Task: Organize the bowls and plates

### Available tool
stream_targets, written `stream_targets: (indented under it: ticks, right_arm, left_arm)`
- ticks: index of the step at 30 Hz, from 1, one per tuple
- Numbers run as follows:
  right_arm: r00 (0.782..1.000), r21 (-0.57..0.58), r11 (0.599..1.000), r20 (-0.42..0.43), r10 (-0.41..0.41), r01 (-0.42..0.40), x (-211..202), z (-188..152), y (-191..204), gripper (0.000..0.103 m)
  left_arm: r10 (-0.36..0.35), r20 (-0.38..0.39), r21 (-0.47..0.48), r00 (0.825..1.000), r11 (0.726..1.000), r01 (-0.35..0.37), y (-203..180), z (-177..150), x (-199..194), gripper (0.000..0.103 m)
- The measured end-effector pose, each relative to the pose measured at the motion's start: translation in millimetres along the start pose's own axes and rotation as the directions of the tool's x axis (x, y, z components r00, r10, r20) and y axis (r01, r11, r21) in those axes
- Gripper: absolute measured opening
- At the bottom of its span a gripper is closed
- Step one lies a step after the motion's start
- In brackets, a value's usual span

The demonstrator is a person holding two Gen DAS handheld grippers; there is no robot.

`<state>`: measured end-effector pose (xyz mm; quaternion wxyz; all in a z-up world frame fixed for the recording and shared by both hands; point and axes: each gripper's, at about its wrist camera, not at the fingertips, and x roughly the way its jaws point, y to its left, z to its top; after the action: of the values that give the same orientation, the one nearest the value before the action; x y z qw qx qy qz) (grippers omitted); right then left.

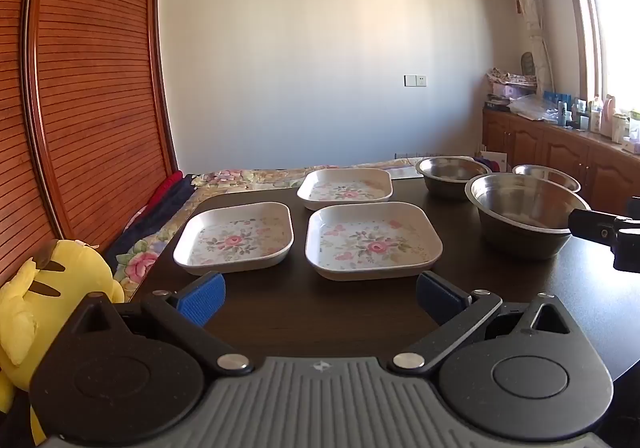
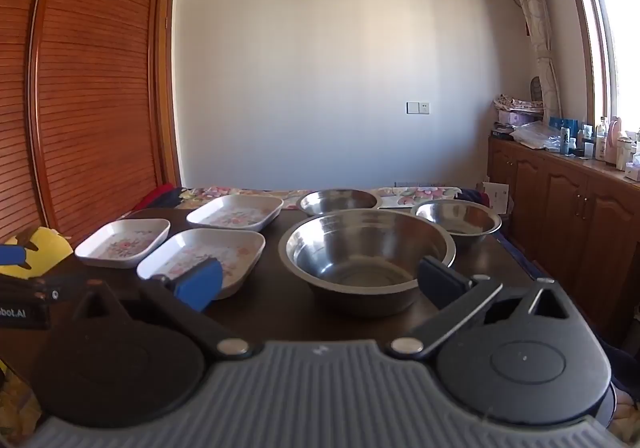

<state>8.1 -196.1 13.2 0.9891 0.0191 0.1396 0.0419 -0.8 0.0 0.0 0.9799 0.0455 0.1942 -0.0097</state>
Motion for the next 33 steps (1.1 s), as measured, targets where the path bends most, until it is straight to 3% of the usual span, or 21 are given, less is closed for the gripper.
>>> stream_targets:
  ticks: [33]
  right_arm:
    - [1.0, 0.008, 1.0, 0.006, -0.001, 0.001, -4.0, 0.0, -5.1, 0.103]
  left_arm:
    - [0.0, -0.005, 0.004, 1.0, 1.0, 0.0, -2.4, 1.0, 0.3, 0.103]
